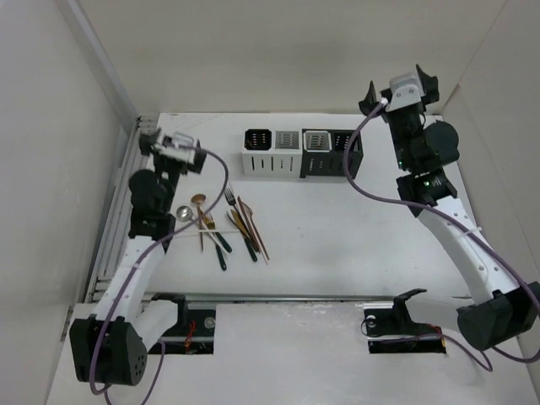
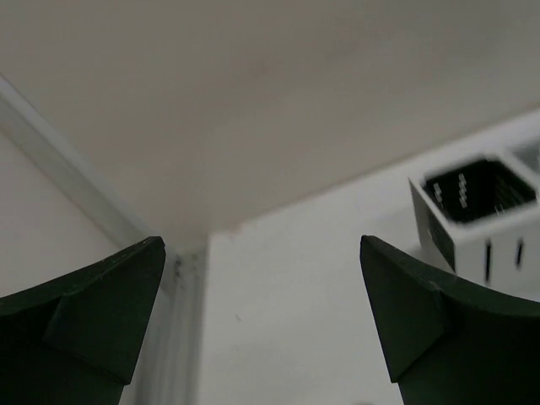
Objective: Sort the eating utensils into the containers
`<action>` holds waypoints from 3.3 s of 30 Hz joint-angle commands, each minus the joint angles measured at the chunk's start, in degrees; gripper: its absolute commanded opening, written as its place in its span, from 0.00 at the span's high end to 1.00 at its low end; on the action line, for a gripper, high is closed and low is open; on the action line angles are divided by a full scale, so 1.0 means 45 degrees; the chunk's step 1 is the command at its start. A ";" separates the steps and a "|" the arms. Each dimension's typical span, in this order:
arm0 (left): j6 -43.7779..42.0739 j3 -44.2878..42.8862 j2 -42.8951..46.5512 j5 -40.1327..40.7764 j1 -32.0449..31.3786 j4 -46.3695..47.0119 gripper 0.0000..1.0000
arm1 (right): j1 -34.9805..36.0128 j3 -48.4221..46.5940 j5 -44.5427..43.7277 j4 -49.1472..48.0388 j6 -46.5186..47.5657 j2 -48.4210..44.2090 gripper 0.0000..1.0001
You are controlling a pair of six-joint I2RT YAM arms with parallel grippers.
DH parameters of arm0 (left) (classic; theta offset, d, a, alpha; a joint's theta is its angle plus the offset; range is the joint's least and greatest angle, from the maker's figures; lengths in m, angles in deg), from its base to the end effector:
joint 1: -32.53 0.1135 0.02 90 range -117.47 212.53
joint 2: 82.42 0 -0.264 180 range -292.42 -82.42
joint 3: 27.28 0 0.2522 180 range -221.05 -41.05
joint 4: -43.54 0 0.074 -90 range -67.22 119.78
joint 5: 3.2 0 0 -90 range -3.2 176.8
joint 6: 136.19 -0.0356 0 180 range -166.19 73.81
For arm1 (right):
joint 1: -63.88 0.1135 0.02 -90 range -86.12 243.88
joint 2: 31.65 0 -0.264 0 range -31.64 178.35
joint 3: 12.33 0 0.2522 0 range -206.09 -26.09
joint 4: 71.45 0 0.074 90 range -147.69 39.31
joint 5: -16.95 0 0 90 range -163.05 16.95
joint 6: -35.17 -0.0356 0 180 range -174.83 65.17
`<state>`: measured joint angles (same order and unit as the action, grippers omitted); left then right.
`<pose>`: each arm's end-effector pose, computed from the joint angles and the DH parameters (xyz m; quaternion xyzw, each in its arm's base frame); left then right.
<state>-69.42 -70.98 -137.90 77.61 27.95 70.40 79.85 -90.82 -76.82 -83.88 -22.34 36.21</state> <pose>0.2215 -0.0234 0.3079 0.2074 0.5732 0.0801 0.7887 0.2594 0.0718 0.4475 -0.2012 0.5139 -0.1377 0.8225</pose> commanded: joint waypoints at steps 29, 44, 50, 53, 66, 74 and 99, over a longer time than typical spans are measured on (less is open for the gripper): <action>0.4907 -0.7020 -0.8237 0.0304 0.0041 -1.5082 0.67 | 0.5788 -0.1592 -0.4766 0.8868 -1.0853 0.2402 0.52; 0.5766 -0.6903 -0.9623 0.1106 0.0294 -1.3519 0.71 | 0.5788 -0.1591 -0.4787 0.8751 -1.0210 0.1855 0.52; 0.5766 -0.6786 -0.9877 0.0831 0.0412 -1.3266 0.81 | 0.5788 -0.1592 -0.4787 0.8751 -1.0091 0.1855 0.52; 0.5903 -0.6921 -1.0248 0.0831 0.0412 -1.3265 0.98 | 0.5788 -0.1708 -0.4787 0.8751 -1.0091 0.1855 0.52; 0.7014 -1.1411 -0.7868 -0.1511 0.0529 -1.3657 1.00 | 0.6022 -0.2509 -0.0712 0.8361 -0.8296 0.2713 0.00; 0.8247 -1.3661 -0.7729 -0.2022 0.0412 -1.4065 1.00 | 0.7175 -0.6075 0.2985 0.6759 -0.8254 0.6225 0.00; 0.9225 -1.3036 -0.6869 -0.4266 -0.0662 -1.4320 0.91 | 0.7292 -0.9936 0.1269 0.5688 -1.0853 1.1017 1.00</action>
<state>-28.04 -130.65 -171.58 63.97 26.42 5.20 111.56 -136.00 -68.08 -50.46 -71.33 88.43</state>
